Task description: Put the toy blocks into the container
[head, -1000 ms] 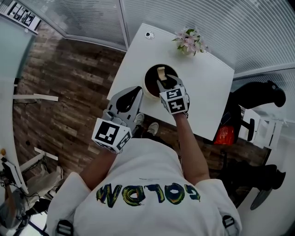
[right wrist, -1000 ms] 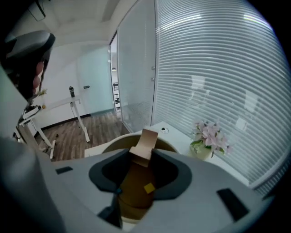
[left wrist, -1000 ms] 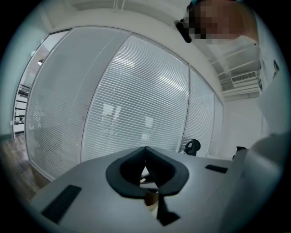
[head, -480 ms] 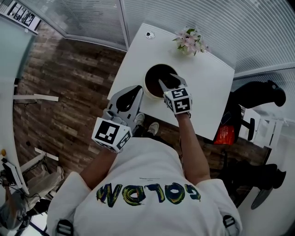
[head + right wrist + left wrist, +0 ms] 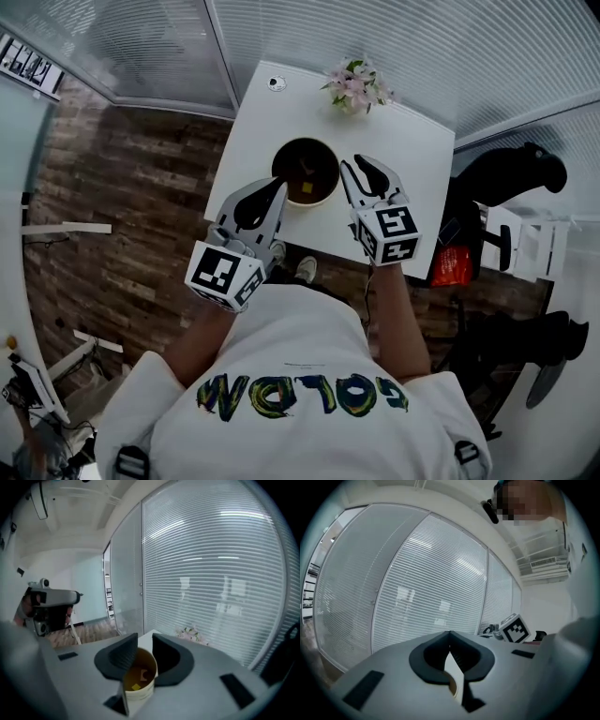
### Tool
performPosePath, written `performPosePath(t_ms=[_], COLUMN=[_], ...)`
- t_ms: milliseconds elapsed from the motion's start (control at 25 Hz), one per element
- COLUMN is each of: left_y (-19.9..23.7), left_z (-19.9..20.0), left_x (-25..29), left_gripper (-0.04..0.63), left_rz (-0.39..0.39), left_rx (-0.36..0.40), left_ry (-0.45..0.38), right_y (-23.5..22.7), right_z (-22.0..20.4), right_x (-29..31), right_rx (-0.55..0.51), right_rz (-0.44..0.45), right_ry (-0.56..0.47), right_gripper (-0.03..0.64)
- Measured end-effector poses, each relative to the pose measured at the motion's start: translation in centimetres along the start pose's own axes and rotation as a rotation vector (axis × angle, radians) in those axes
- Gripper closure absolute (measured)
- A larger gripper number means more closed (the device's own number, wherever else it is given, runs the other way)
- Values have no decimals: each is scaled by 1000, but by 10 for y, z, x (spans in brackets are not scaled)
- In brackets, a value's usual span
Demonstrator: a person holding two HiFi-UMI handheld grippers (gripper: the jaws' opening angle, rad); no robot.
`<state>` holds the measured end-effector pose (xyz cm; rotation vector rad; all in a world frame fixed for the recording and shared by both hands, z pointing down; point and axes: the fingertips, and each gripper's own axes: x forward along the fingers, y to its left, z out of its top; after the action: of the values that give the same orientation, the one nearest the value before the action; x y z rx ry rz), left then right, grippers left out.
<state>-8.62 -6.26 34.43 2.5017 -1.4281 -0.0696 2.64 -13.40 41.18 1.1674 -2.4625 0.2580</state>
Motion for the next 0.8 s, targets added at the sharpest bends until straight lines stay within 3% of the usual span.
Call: performPosePath(t_ms=[560,800], left_y=[-50,-71], left_z=[43,49], left_x=[13,10], left_gripper=[583,583], left_rz=[-126,-162], left_rx=[26,39], left_ry=[-52,-54], right_y=[-6,2], right_z=[68,73], right_x=[-133,-166], right_rx=[-32,-38], right_rz=[-108,-121], right_ry=[-202,-220], right_gripper=[565,584])
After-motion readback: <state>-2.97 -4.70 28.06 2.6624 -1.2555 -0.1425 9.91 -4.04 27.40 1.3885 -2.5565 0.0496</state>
